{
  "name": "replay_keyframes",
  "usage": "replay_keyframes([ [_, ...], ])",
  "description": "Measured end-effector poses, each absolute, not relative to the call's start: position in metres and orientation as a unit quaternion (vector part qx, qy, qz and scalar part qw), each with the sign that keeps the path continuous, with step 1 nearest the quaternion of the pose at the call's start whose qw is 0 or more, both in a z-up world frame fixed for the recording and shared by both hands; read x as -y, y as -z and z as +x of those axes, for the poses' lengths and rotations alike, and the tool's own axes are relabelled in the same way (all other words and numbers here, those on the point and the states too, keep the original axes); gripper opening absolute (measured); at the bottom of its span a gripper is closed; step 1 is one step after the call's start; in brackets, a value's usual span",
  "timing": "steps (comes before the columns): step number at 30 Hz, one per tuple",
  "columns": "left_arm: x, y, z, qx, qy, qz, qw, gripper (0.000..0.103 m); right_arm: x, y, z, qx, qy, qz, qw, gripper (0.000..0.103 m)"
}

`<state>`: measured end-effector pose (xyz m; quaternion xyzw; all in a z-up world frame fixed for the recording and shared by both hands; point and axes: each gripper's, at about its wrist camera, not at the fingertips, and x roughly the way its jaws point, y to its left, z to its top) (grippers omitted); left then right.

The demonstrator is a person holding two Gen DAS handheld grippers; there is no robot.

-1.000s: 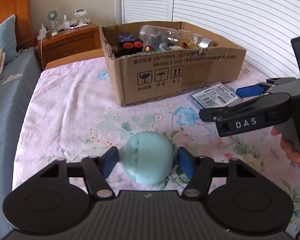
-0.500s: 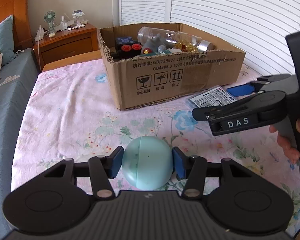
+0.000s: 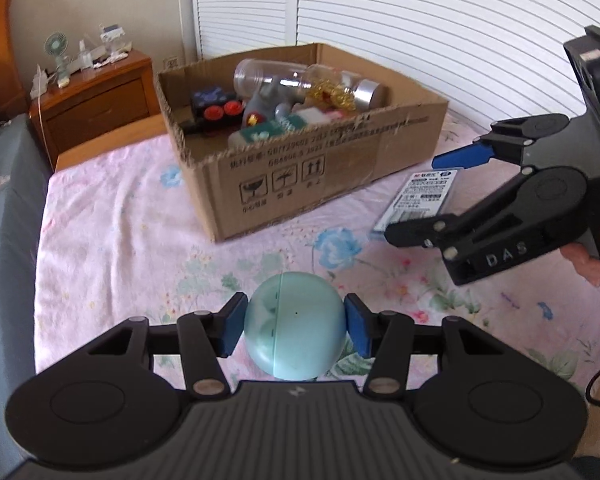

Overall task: Organize rigid objects
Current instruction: 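Drop the green egg into the box with left gripper while right carries the lead case in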

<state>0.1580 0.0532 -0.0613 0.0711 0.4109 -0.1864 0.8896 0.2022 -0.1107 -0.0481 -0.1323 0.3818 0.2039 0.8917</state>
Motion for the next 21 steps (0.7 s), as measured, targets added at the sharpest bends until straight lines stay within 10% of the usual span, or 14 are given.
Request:
replay_keyframes([
  [21,-0.053,0.002,0.282,-0.372,0.154,0.097,0.91,0.052,0.118,-0.037,0.212,-0.317,-0.232,-0.158,0.906,0.094],
])
